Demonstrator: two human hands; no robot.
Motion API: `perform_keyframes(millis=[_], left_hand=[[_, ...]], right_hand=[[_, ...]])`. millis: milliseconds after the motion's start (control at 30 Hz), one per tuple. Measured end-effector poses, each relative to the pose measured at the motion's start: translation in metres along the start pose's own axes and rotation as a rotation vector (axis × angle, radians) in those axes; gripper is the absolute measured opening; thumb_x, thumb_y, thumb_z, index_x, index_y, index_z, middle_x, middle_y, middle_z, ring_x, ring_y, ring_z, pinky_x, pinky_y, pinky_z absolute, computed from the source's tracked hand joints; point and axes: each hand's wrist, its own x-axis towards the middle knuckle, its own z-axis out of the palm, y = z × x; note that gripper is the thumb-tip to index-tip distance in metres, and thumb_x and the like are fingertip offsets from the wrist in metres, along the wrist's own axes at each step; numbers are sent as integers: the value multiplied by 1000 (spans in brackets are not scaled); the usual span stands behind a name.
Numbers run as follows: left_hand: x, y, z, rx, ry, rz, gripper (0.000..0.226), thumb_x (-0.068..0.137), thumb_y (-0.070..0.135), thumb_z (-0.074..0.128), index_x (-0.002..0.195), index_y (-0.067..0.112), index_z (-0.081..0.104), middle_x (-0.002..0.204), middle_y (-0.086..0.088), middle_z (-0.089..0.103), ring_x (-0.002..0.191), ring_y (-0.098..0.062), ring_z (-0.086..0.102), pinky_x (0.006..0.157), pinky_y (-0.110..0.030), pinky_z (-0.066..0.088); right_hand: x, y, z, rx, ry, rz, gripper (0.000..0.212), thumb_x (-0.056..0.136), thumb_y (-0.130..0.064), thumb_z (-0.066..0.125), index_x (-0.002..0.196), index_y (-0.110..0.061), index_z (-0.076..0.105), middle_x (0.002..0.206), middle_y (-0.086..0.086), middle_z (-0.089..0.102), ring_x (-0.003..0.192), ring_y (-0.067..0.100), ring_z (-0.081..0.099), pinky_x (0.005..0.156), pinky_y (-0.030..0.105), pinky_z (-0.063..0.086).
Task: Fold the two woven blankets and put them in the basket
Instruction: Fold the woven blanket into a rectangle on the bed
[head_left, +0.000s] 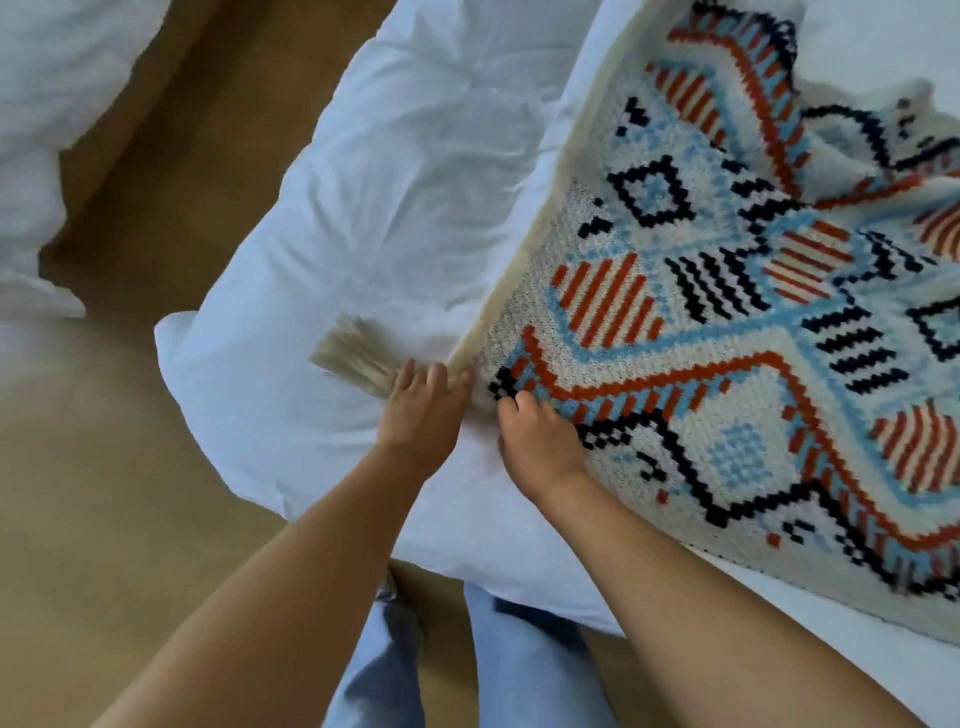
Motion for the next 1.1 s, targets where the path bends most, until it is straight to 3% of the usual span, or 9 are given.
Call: perform_keyframes(millis=[67,133,200,333,400,500,667,933,1100], left_hand=[[-10,-10,-2,41,170,84,51,65,9,67,116,10,63,86,-13,61,74,-29,63,81,-36,49],[-23,-23,-4,118,215,144,44,48,12,75,92,16,73,64,-5,59,49,-22,59,54,-27,48],[-41,-38,0,178,159,193,42,47,17,73,90,20,74,61,-1,59,45,-19,57,50,-25,45],[-89,-71,19,267,52,223,51,61,21,61,112,29,65,74,3,61,56,-14,60,57,-26,45],[-102,-78,33,214,-75,204,65,78,13,45,141,26,33,103,-3,56,83,-21,60,74,-33,42],[-100,-76,36,114,-186,167,69,89,18,41,147,22,4,128,-11,37,109,-28,45,87,-39,32],[-63,-78,5,63,-47,269,60,81,48,42,132,18,36,126,-8,40,111,-28,41,86,-39,30],[46,-53,-59,136,18,332,43,86,19,42,129,15,39,128,-8,44,115,-27,42,88,-37,34],[108,-34,-98,173,23,407,48,86,15,42,133,15,35,133,-9,40,121,-28,37,93,-38,33]], right_hand=[[-1,-10,1,23,1,32,29,91,-3,44,120,-5,45,117,16,51,104,33,51,66,35,38],[-8,-22,5,65,18,44,28,93,-8,43,120,-5,46,117,16,52,104,33,51,66,33,35],[-18,-41,12,95,24,50,26,94,-13,43,118,-6,47,116,15,53,103,32,52,66,32,33],[-37,-87,32,78,-46,8,20,93,-12,42,111,-7,48,114,14,52,99,32,52,63,33,34],[-40,-97,39,71,-65,61,21,92,-10,43,113,-8,46,116,12,50,102,31,51,62,34,33],[-39,-100,38,108,-84,152,26,90,-16,48,114,-11,43,118,10,48,106,29,48,64,33,34],[-32,-92,22,268,22,243,28,89,-22,42,113,-9,48,113,11,53,100,29,52,66,32,33],[24,-44,-35,469,265,396,6,83,-17,41,79,-13,37,82,5,46,72,19,41,59,31,28],[64,1,-74,533,332,500,7,86,-16,41,81,-12,44,81,0,43,70,18,42,57,28,28]])
